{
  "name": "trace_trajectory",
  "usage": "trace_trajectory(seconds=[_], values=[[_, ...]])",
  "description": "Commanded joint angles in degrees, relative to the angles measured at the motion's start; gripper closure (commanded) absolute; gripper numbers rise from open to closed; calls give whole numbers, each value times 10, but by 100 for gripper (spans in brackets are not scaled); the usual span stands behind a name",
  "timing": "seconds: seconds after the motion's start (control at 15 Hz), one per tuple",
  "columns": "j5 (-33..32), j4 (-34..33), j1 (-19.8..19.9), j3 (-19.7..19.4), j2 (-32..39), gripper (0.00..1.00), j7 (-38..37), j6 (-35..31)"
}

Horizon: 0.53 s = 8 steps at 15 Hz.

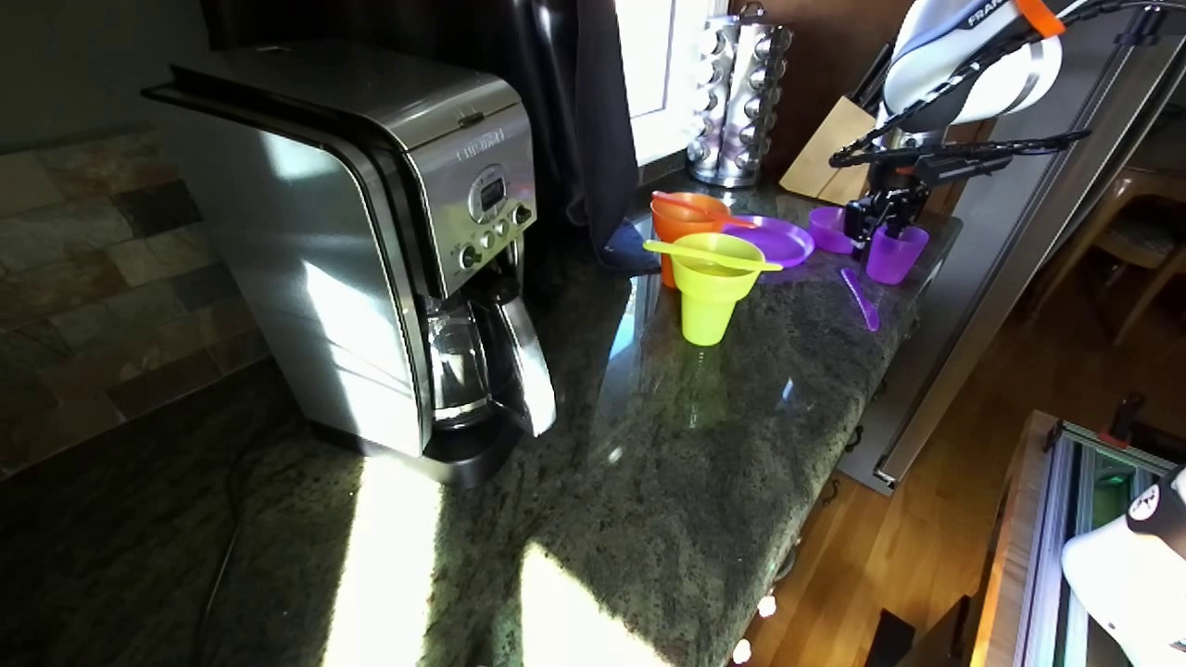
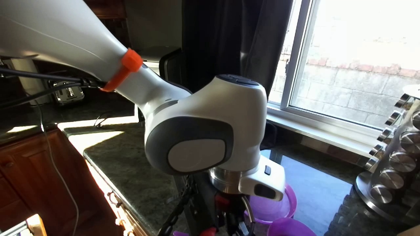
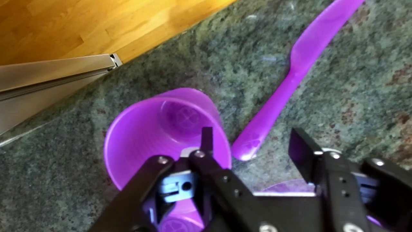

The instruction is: Stack the purple items on top of each other

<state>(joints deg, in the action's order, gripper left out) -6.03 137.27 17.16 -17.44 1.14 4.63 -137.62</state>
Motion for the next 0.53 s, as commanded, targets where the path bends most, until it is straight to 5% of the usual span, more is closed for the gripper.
trace_trajectory(seconds=[0.0,0.27,0.47], values=[[-3,-14,-3,5,1,70,5,44],[3,-18,-7,11,-10,98,19,73],[-1,-19,-13,19,-19,100,29,84]])
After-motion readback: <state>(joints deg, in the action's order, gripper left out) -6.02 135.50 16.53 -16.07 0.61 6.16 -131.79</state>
